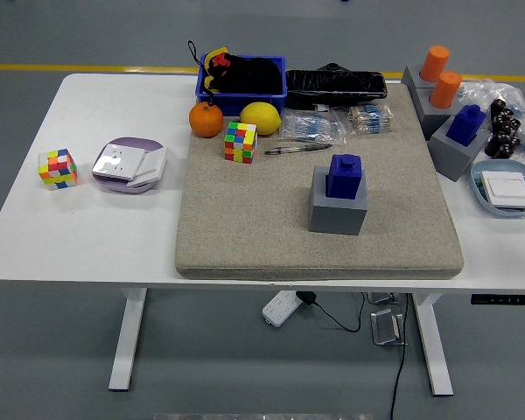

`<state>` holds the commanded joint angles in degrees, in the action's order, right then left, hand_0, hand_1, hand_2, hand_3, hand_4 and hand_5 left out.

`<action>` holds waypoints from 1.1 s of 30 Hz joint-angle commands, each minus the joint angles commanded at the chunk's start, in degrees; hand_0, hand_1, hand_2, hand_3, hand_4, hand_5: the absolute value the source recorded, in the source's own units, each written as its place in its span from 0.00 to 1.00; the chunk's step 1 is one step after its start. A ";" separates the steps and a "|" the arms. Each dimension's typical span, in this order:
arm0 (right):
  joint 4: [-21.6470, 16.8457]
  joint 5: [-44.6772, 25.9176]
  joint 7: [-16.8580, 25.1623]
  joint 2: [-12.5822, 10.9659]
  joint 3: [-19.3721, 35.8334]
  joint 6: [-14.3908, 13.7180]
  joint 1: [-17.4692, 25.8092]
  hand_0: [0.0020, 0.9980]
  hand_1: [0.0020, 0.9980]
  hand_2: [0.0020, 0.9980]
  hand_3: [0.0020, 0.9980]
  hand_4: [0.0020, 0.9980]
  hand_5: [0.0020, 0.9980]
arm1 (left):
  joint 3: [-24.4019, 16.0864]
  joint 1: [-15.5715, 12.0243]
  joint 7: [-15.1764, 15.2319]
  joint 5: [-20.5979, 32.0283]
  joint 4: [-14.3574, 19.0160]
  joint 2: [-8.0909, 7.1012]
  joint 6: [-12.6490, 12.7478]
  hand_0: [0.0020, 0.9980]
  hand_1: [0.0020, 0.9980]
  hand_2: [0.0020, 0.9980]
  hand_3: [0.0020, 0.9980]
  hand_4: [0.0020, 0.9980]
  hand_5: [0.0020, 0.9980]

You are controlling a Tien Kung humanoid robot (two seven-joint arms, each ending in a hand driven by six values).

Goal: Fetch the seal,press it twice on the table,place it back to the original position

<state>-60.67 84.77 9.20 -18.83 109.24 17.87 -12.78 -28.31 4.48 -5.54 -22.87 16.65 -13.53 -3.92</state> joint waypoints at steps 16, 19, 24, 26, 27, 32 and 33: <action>-0.16 -0.02 0.01 -0.21 0.22 -0.18 0.12 0.87 0.79 0.73 0.75 0.85 0.29 | -0.32 -0.09 -0.01 -0.08 -0.02 0.02 0.02 0.81 0.82 0.80 0.85 0.81 0.42; -0.14 0.02 -0.02 -0.14 0.27 -0.12 0.13 0.87 0.79 0.73 0.75 0.85 0.29 | -0.26 -0.04 -0.03 -0.09 -0.01 0.01 0.02 0.81 0.82 0.80 0.85 0.81 0.42; -0.16 -0.04 0.00 -0.18 0.23 -0.11 0.06 0.87 0.79 0.73 0.75 0.85 0.29 | -0.29 0.04 -0.02 -0.10 -0.04 -0.03 0.08 0.81 0.82 0.80 0.85 0.81 0.42; -0.19 -0.07 0.00 -0.22 0.19 -0.13 0.02 0.87 0.78 0.73 0.75 0.85 0.28 | -0.32 0.03 -0.04 -0.13 -0.03 -0.01 0.09 0.81 0.82 0.80 0.85 0.81 0.42; -0.20 -0.08 0.00 -0.24 0.17 -0.12 0.01 0.87 0.78 0.73 0.75 0.85 0.28 | -0.32 0.03 -0.04 -0.13 -0.03 0.00 0.09 0.81 0.82 0.80 0.85 0.81 0.42; -0.27 -0.11 -0.02 -0.29 -0.06 -0.13 -0.01 0.87 0.78 0.73 0.75 0.85 0.28 | -0.42 0.00 -0.05 -0.14 -0.03 0.04 0.10 0.81 0.82 0.80 0.85 0.81 0.42; -0.29 -0.12 -0.02 -0.29 -0.13 -0.14 -0.04 0.87 0.78 0.73 0.75 0.85 0.28 | -0.44 0.00 -0.06 -0.17 -0.03 0.04 0.12 0.81 0.82 0.80 0.85 0.81 0.42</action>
<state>-60.96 84.65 9.19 -19.12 109.11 17.73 -12.82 -28.75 4.48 -5.60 -23.04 16.62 -13.49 -3.80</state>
